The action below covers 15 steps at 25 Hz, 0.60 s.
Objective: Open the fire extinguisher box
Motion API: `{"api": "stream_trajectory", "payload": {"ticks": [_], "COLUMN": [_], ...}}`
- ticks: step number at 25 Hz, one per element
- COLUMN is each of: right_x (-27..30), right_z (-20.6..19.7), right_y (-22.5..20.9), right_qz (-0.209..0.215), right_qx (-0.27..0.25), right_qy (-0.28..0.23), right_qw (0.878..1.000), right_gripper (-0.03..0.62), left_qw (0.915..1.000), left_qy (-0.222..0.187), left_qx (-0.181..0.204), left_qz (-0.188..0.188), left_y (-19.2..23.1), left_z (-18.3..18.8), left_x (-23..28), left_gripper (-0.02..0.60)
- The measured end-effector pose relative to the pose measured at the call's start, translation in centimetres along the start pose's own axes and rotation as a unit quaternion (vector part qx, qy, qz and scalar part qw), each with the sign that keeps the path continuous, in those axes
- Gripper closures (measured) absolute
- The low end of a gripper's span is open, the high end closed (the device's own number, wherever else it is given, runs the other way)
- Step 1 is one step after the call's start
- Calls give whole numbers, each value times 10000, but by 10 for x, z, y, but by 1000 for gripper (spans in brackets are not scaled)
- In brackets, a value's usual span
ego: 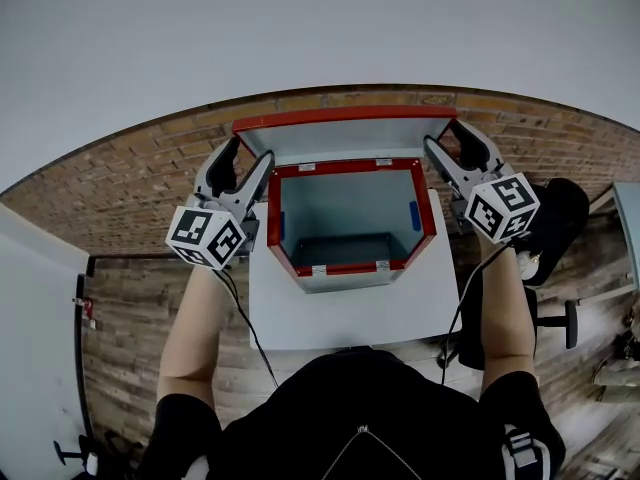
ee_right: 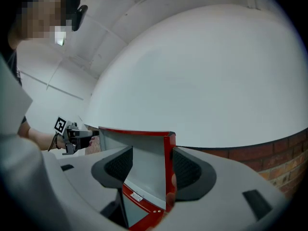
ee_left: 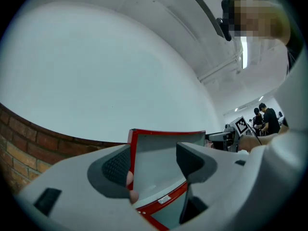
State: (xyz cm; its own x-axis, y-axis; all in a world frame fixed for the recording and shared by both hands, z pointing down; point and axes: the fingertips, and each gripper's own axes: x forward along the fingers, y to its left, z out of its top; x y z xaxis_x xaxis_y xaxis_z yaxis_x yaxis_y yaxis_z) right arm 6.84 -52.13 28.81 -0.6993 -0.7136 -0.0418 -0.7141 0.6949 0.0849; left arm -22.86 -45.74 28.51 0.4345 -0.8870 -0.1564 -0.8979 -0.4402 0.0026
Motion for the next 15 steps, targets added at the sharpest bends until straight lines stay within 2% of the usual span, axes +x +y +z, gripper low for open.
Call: {"api": "stream_trajectory", "payload": {"ticks": [7,15], "right_x": [31,55], "right_z": [0,-5], "right_y": [-22,-35], "right_qz": [-76,-113], "right_qx": [15,43], "right_qy": [-94,-169], "right_qw": [9999,9998], "right_gripper": [329,329], "left_qw": [9999,9998], "left_qy": [41,39], "left_qx": [111,12], "left_qz": [72,206], "left_y": [19,35], "left_z": [0,-5], "left_x": [29,51], "left_gripper": [238,238]}}
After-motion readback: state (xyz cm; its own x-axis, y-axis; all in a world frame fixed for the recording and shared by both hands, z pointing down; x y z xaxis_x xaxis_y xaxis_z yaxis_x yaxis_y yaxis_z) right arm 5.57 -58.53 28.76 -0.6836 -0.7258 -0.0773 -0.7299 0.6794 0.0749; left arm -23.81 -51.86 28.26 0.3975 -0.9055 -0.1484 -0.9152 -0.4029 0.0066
